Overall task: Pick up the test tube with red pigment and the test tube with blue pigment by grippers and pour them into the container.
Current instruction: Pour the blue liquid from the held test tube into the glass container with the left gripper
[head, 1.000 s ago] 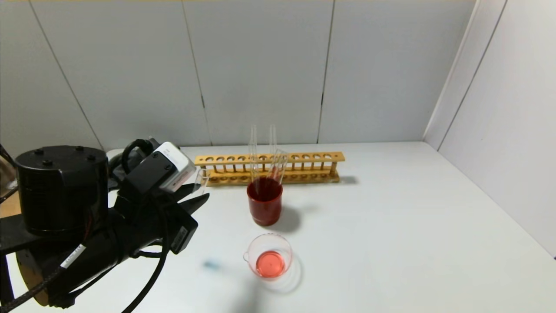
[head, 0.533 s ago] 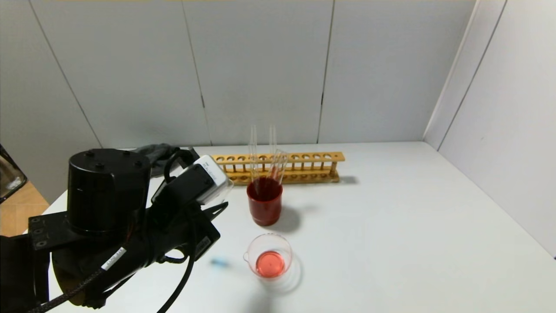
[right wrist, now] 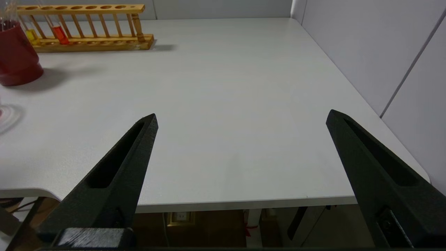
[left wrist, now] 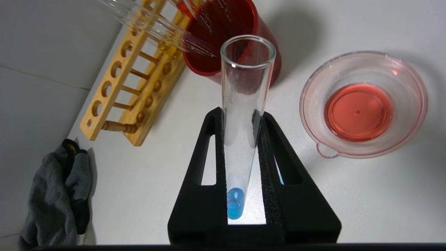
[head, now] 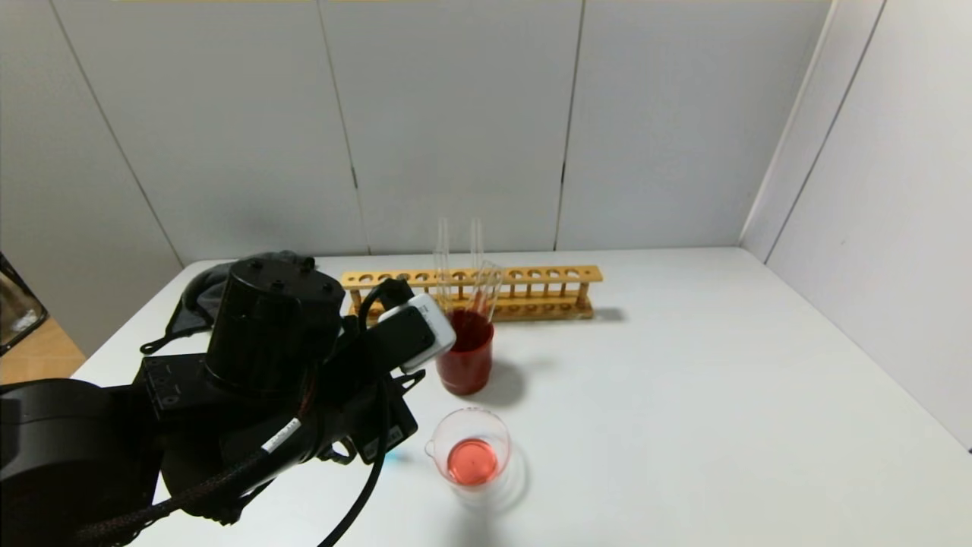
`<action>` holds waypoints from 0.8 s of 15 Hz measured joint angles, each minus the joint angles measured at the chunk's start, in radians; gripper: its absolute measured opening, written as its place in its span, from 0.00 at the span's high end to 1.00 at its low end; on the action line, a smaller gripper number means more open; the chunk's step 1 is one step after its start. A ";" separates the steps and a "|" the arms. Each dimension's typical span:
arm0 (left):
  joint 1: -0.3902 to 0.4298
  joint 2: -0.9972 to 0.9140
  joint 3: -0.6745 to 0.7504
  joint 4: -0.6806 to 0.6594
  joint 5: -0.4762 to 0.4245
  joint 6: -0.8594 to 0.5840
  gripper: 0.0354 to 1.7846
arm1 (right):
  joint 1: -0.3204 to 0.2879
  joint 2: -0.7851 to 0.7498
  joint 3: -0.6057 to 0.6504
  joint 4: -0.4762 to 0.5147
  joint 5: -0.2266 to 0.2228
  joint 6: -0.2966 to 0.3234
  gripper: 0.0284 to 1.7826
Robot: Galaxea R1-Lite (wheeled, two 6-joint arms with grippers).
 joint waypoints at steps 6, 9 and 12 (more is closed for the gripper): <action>-0.026 0.037 -0.051 0.093 0.008 0.063 0.83 | -0.001 0.000 0.000 0.000 0.000 0.000 0.05; -0.043 0.050 -0.060 0.093 0.049 0.064 0.83 | 0.000 0.000 0.000 0.000 0.000 0.000 0.05; -0.050 0.061 -0.067 0.090 0.067 0.080 0.83 | 0.000 0.000 0.000 0.000 0.000 0.000 0.05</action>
